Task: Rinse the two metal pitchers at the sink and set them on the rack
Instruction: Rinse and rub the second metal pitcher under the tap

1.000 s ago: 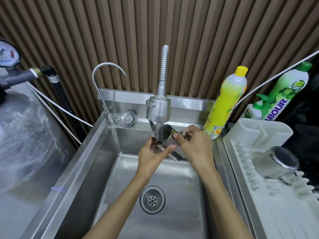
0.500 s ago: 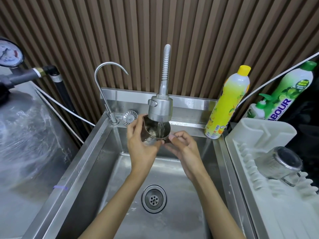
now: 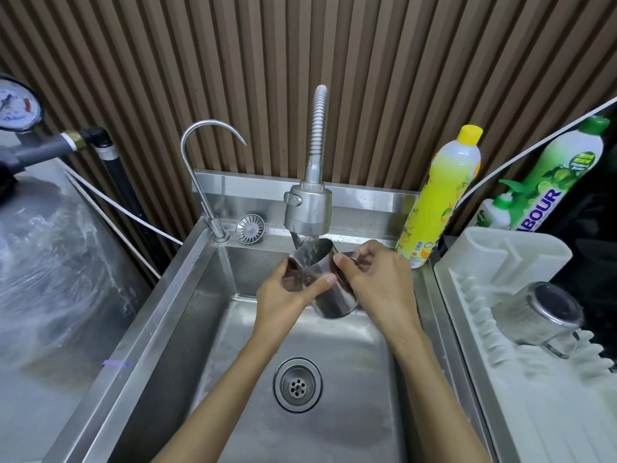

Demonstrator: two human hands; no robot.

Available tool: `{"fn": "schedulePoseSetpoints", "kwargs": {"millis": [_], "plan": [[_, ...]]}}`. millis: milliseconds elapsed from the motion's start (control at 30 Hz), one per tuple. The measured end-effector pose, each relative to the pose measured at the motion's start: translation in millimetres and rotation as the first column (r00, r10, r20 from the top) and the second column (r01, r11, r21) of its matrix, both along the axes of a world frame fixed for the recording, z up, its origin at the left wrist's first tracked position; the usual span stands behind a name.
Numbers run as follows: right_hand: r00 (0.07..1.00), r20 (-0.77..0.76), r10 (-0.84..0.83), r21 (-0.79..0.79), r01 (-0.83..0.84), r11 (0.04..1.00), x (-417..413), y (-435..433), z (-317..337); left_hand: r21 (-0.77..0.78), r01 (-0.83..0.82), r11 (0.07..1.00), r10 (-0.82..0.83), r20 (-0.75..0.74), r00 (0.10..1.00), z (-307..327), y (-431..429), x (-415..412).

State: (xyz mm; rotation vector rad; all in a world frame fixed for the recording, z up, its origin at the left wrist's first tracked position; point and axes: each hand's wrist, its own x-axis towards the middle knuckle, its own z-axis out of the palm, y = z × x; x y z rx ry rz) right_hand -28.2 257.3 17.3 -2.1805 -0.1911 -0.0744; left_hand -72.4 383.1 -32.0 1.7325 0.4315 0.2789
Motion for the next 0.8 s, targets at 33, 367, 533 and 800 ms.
{"fn": "schedulePoseSetpoints", "kwargs": {"millis": [33,367,533,800], "plan": [[0.999,0.034,0.013,-0.02,-0.013,1.0,-2.4,0.6,1.4,-0.048,0.029,0.998,-0.029,0.016,0.999,-3.5,1.1,2.2],[0.944,-0.119,0.306,0.68,-0.147,0.719,9.5,0.4,-30.4,-0.091,-0.118,0.989,0.143,0.339,0.93,3.1,1.8,15.7],[0.924,-0.215,0.315,0.792,-0.023,0.61,10.1,9.1,-41.8,0.254,-0.25,0.934,0.154,0.345,0.926,14.9,2.7,8.4],[0.969,-0.23,0.091,0.561,0.056,0.826,6.2,5.6,-26.7,0.259,-0.249,0.933,0.212,0.163,0.964,14.1,0.7,3.0]]}}
